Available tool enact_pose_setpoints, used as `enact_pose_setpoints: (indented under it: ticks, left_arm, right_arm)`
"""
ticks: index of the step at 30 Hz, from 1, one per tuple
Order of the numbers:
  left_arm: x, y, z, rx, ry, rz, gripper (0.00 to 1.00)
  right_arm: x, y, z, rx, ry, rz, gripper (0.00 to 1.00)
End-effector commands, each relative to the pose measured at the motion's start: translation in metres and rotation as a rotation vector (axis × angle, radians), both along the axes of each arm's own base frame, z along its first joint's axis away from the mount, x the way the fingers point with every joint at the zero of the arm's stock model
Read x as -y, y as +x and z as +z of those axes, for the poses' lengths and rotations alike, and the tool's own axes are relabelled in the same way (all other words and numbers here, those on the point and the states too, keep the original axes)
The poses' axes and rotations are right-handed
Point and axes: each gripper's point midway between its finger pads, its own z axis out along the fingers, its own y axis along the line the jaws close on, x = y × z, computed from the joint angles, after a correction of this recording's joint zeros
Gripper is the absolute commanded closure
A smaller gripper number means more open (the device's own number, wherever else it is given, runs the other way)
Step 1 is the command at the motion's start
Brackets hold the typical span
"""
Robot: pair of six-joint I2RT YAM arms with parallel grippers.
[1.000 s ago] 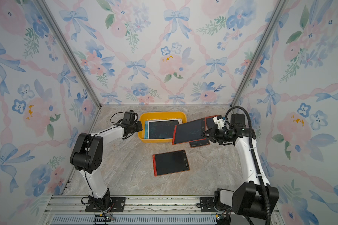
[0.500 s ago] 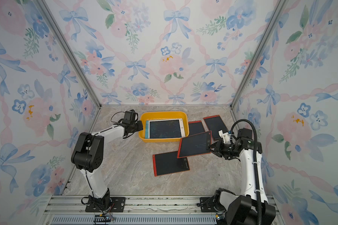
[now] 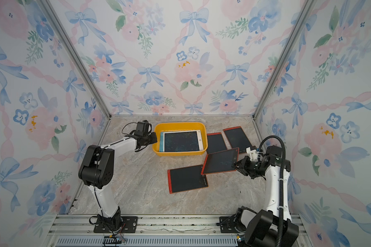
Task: Take out the writing tablet from the storage box
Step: Place the writing tablet at the center of the board.
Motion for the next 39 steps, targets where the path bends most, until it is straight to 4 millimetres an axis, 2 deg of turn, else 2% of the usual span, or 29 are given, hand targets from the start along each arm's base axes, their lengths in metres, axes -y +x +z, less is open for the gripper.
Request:
enact_pose_setpoints:
  ticks: [1, 15, 21, 24, 27, 33, 35, 39]
  left_arm:
    - [0.005, -0.009, -0.021, -0.073, -0.012, -0.024, 1.0]
    - [0.009, -0.01, -0.024, -0.086, -0.034, -0.029, 1.0]
    - [0.01, -0.006, -0.026, -0.088, -0.04, -0.038, 1.0]
    - [0.01, -0.004, -0.026, -0.086, -0.039, -0.042, 1.0]
    - [0.009, -0.003, -0.027, -0.087, -0.039, -0.039, 1.0]
    - [0.008, -0.002, -0.023, -0.079, -0.04, -0.032, 1.0]
    - [0.007, -0.001, -0.021, -0.075, -0.041, -0.031, 1.0]
    - [0.008, -0.001, -0.019, -0.07, -0.041, -0.031, 1.0]
  right_arm:
    - [0.014, 0.003, -0.003, -0.017, 0.01, -0.083, 0.99]
    - [0.077, -0.013, -0.012, -0.094, -0.04, -0.383, 0.97]
    - [0.091, -0.015, -0.004, -0.074, -0.039, -0.454, 0.97]
    - [0.087, -0.005, 0.012, -0.01, -0.009, -0.435, 0.96]
    - [0.073, 0.008, 0.027, 0.045, 0.0, -0.372, 0.96]
    - [0.043, 0.034, 0.077, 0.197, 0.026, -0.268, 0.95]
    - [0.026, 0.041, 0.091, 0.221, 0.037, -0.203, 0.95]
    - [-0.028, 0.054, 0.109, 0.253, 0.066, -0.04, 0.95]
